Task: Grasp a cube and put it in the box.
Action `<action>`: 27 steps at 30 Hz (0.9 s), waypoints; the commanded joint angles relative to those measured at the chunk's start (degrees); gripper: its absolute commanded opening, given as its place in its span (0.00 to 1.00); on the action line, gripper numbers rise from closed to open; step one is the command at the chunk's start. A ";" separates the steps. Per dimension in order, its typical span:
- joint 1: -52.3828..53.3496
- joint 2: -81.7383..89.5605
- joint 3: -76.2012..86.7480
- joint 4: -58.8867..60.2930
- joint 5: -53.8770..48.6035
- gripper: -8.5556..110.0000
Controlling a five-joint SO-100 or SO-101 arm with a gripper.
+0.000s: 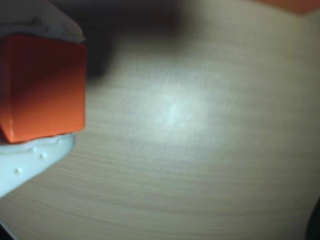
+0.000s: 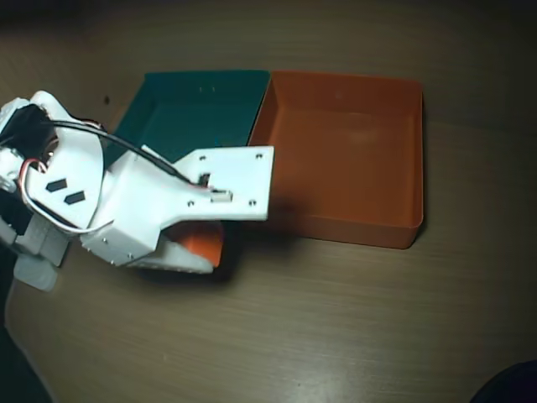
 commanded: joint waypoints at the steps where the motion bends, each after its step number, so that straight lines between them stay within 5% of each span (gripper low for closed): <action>1: -2.37 5.80 -2.81 -0.62 0.53 0.02; 27: -13.62 -24.79 -38.58 0.35 0.70 0.02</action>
